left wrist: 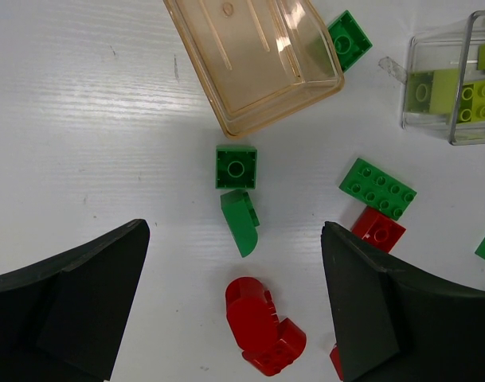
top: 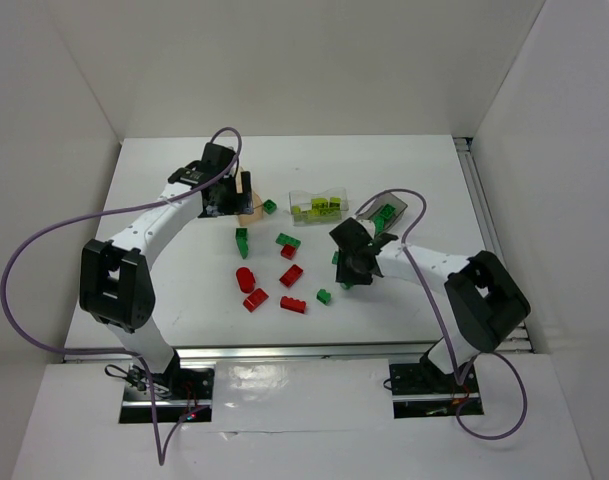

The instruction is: Sort the legos into containers by color

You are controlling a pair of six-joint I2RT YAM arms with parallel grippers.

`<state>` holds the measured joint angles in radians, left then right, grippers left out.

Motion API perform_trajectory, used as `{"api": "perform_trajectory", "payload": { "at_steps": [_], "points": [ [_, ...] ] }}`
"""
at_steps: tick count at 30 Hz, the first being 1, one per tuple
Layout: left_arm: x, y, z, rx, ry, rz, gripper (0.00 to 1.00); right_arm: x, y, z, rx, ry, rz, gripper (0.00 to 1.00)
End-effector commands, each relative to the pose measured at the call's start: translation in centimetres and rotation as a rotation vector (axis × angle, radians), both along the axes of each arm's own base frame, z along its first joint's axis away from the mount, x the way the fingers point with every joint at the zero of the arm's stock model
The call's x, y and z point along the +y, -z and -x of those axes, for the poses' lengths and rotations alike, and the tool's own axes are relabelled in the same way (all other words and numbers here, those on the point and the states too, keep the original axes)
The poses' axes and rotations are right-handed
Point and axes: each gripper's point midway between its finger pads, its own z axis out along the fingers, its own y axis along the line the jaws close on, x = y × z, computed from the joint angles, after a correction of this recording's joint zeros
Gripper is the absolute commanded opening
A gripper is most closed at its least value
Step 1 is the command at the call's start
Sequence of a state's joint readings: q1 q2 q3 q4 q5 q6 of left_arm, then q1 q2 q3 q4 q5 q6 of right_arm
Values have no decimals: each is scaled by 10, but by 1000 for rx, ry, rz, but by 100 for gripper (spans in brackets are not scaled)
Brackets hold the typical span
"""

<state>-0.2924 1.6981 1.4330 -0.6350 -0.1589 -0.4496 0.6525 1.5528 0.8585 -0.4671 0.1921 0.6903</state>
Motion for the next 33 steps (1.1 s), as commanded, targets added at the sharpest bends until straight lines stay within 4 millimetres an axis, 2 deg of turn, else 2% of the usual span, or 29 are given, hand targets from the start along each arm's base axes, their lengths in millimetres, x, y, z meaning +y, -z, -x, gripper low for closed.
{"api": "perform_trajectory", "payload": {
  "at_steps": [1,3,4,6,7,8,11,12,14,15,17,18,20,21,22,24,25,26,27,28,30,31,32,33],
  "points": [
    [-2,-12,-4,-40,0,12,98,2,-38,-27,-121,27,25,30],
    [-2,-12,-4,-40,0,12,98,-7,-58,-34,-173,59,62,30],
    [-2,-16,-3,-50,0,15,98,-7,-73,-43,-212,63,67,30],
    [-2,-16,-3,-50,0,15,98,-22,-92,-57,-263,110,98,30],
    [-2,-20,-3,-59,0,18,98,-24,-104,-67,-294,124,93,30],
    [-1,-23,-5,-70,-5,13,98,-33,-110,-76,-306,152,92,30],
    [-1,-23,-5,-70,-5,13,98,-42,-129,-102,-369,194,84,30],
    [-1,-23,-5,-70,-5,13,98,-55,-126,-110,-363,212,119,30],
    [-1,-23,-5,-70,-5,13,98,-60,-132,-128,-403,234,117,32],
    [-1,-23,-5,-70,-5,13,98,-67,-125,-137,-393,244,138,32],
    [0,-24,-3,-70,-5,13,98,-65,-122,-150,-406,240,132,32],
    [1,-24,-3,-72,-11,6,99,-71,-123,-157,-416,262,140,32],
    [2,-26,-1,-72,-11,6,99,-73,-114,-167,-414,267,150,34],
    [2,-26,-1,-72,-11,6,99,-74,-117,-173,-417,273,141,55],
    [2,-26,-1,-72,-11,6,99,-72,-114,-176,-412,272,144,64],
    [4,-29,1,-74,-17,-2,99,-71,-116,-174,-411,269,163,76],
    [6,-29,1,-77,-23,-9,99,-63,-126,-171,-435,256,156,78],
    [6,-29,1,-77,-23,-9,99,-63,-127,-166,-444,264,163,78],
    [7,-25,3,-68,-23,-12,99,-62,-119,-155,-421,247,176,78],
    [7,-25,3,-68,-23,-12,99,-55,-129,-147,-446,240,162,77],
    [7,-25,3,-68,-23,-12,99,-46,-128,-130,-441,210,153,72],
    [7,-25,3,-68,-23,-12,99,-35,-116,-113,-417,169,146,72],
    [8,-25,2,-70,-28,-19,99,-28,-119,-105,-421,153,114,71],
    [8,-25,2,-70,-28,-19,99,-19,-106,-91,-378,117,86,71]
  ]
}}
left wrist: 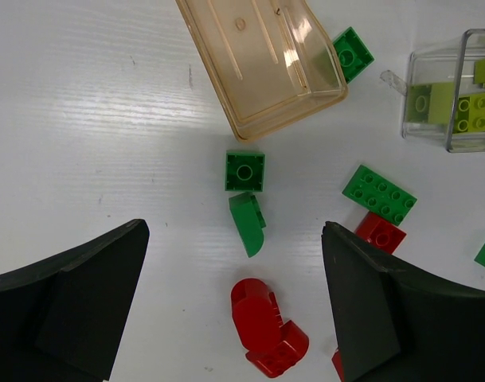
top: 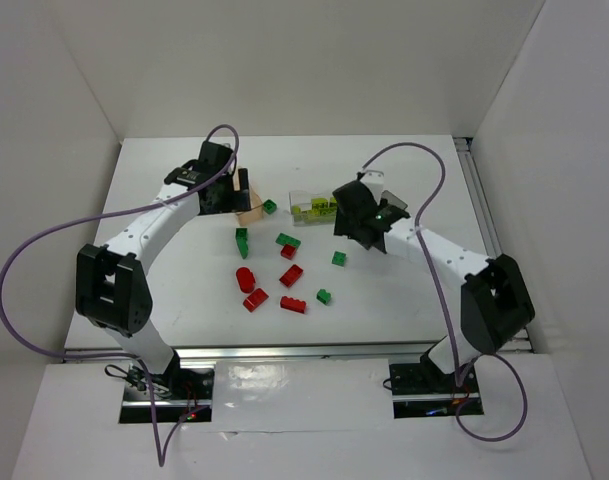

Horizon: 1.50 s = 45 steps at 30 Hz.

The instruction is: Sort the legos into containers by color

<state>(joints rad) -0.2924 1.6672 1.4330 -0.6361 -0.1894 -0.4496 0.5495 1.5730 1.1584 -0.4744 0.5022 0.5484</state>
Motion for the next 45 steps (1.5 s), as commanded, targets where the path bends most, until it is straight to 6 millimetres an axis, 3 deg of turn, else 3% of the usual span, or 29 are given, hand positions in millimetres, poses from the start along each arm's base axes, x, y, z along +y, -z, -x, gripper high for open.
{"api": "perform_trajectory", "payload": {
  "at_steps": [1,4,8,15,18,22,23,26,27,31,34,37,38,42,43,45],
  "points": [
    [4,-13,2,-36,-16,-11,99,25,4,31,14,-70,-83,71],
    [5,-10,4,-28,-16,-14,99,44,30,48,95,-111,-169,75],
    [3,-6,6,-17,-17,-4,99,54,59,46,147,-122,-178,80],
    [7,-10,6,-30,-28,-15,99,66,81,30,171,-152,-149,80],
    [7,-10,8,-30,-29,-15,99,70,90,25,180,-150,-144,72],
    [8,-7,10,-21,-28,-18,99,69,86,21,163,-141,-136,59],
    [8,-7,10,-21,-28,-18,99,69,81,17,152,-134,-131,47],
    [8,-10,10,-30,-29,-15,99,60,54,12,95,-101,-110,31],
    [8,-10,10,-30,-29,-15,99,58,36,10,50,-102,-118,31],
    [8,-10,10,-30,-29,-15,99,38,-6,-1,-35,-59,-88,31],
    [8,-10,10,-30,-29,-15,99,8,-17,-13,-61,20,-56,31],
    [8,-10,10,-30,-29,-15,99,-11,-24,-26,-82,58,-51,31],
    [8,-10,10,-30,-29,-15,99,-23,-19,-30,-71,89,-44,33],
    [8,-10,10,-30,-29,-15,99,-32,-14,-49,-76,107,-38,41],
    [8,-14,11,-40,-29,-12,99,-32,-16,-55,-78,109,-49,58],
    [10,-19,11,-52,-34,-15,99,-32,-10,-55,-51,109,-35,75]
  ]
}}
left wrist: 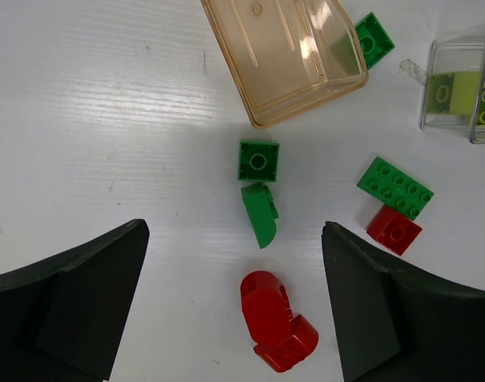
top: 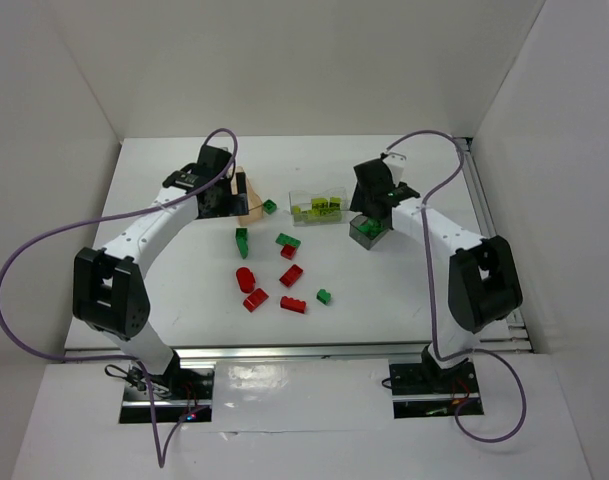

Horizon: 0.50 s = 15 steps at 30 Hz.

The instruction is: Sort the legos into containers by color

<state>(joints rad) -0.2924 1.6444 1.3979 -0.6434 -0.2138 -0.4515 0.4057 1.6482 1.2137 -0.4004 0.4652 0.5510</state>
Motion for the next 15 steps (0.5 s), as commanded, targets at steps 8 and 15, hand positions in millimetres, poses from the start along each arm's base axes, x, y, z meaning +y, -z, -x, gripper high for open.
{"api": "perform_trajectory", "payload": {
  "at_steps": [8,15],
  "points": [
    [5,-22,4,-59,-23,-2,99,18,-19,44,-45,-94,-42,54],
    [6,-19,3,-52,-29,-12,99,90,23,143,131,-528,-60,82]
  ]
}}
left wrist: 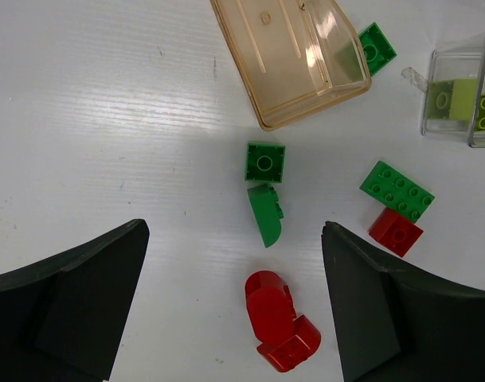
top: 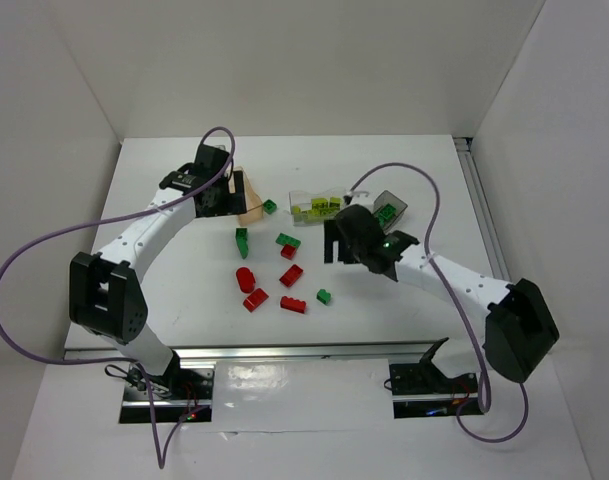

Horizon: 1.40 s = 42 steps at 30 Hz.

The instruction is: Sort the legos into containers by color

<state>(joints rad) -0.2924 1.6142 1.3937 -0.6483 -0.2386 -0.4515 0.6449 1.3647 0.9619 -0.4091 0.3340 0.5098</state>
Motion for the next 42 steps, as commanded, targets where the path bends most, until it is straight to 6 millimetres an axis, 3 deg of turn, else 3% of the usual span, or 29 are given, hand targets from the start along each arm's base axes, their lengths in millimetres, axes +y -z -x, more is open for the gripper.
{"api": "perform_trajectory", "payload": {
  "at_steps": [1,5,8,18,22,26,27,29,31,34,40,42],
  "points": [
    [1,-9,1,-27,-14,1,99,27,26,54,97,-252,25,89],
    [-3,-9,2,-22,-8,23,99,59,41,93,189,-535,-40,93],
    [-3,-9,2,-22,-8,23,99,62,63,104,263,-591,17,93],
    [-2,-5,3,-13,-8,20,99,81,77,92,246,-617,41,75],
    [-1,-5,3,-15,-14,13,99,82,87,87,249,-594,54,60],
    [-1,-5,3,-15,-14,13,99,78,81,76,221,-528,76,44],
    [-1,-5,3,-15,-14,13,99,72,80,70,208,-497,112,36],
    [-1,-5,3,-15,-14,13,99,60,68,59,157,-440,161,35],
    [-1,-6,1,-24,-14,16,99,35,59,39,121,-342,218,33],
    [-3,-10,0,-30,-8,26,99,-6,34,-3,61,-131,209,33],
    [-8,-6,0,-17,-3,45,99,-54,7,-48,-10,181,115,33],
    [-19,-4,-2,-13,63,80,99,-69,3,-65,-24,245,97,33]
  ]
}}
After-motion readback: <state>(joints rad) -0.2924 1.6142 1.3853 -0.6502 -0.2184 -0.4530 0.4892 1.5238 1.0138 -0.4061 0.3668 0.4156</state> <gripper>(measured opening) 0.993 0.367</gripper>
